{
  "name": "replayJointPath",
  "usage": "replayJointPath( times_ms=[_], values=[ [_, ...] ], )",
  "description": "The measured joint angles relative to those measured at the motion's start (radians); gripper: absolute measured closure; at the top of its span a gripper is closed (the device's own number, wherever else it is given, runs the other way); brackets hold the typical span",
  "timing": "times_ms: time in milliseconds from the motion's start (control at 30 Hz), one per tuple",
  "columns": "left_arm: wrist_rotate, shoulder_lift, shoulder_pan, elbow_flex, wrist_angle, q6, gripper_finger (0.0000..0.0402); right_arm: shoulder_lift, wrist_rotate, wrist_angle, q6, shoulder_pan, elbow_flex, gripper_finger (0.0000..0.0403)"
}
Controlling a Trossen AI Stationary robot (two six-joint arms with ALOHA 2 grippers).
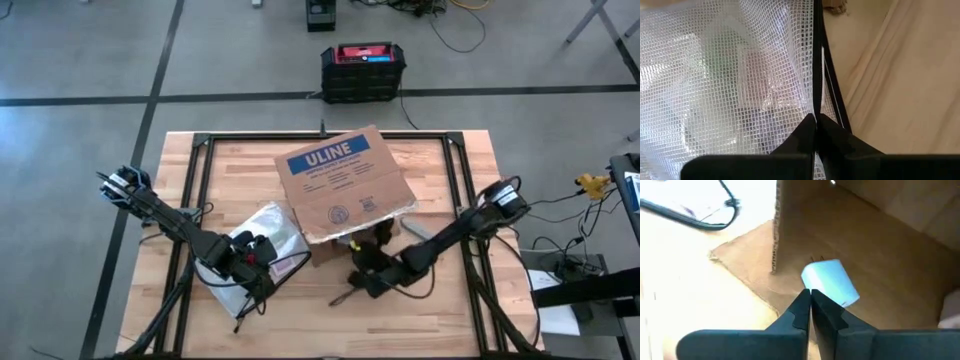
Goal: Unpack boxes
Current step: Put the blue charger adapter into the white zip bag
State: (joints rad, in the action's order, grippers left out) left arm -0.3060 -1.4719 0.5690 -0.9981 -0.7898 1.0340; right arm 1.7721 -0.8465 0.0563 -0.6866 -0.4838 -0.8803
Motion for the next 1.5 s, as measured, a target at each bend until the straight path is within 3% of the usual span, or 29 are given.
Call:
replayJointPath(
  times_ms=[133, 267, 367, 667, 833, 1067, 1167, 1300, 1500],
  values=[
    [-0.012, 0.0, 0.0, 0.0, 0.036, 0.0, 0.0401, -0.024, 0.082, -0.002, 0.155, 0.035, 0.0, 0.04],
    [-0.048, 0.0, 0.005, 0.0, 0.089, -0.003, 0.0401, -0.026, 0.217, -0.013, 0.286, 0.109, 0.0, 0.0369],
    [-0.071, 0.0, 0.013, 0.0, 0.106, -0.01, 0.0401, -0.024, 0.277, -0.013, 0.349, 0.146, 0.001, 0.0324],
    [-0.086, -0.008, 0.031, 0.0, 0.12, -0.004, 0.0401, -0.046, 0.283, -0.018, 0.437, 0.175, 0.002, 0.0159],
    [-0.105, -0.043, 0.031, 0.0, 0.122, -0.004, 0.0401, -0.014, 0.448, -0.064, 0.412, 0.259, 0.009, 0.0115],
    [-0.092, -0.087, 0.033, 0.001, 0.127, -0.004, 0.0401, 0.031, 0.463, -0.105, 0.395, 0.288, 0.013, 0.0123],
    [-0.088, -0.091, 0.034, 0.002, 0.127, -0.004, 0.0401, 0.037, 0.464, -0.106, 0.374, 0.284, 0.012, 0.0153],
    [-0.088, -0.092, 0.033, 0.002, 0.127, -0.007, 0.0401, 0.035, 0.462, -0.102, 0.346, 0.275, 0.012, 0.0229],
    [-0.134, -0.092, 0.034, 0.002, 0.143, -0.007, 0.0401, 0.01, 0.462, -0.088, 0.346, 0.229, 0.014, 0.0237]
  ],
)
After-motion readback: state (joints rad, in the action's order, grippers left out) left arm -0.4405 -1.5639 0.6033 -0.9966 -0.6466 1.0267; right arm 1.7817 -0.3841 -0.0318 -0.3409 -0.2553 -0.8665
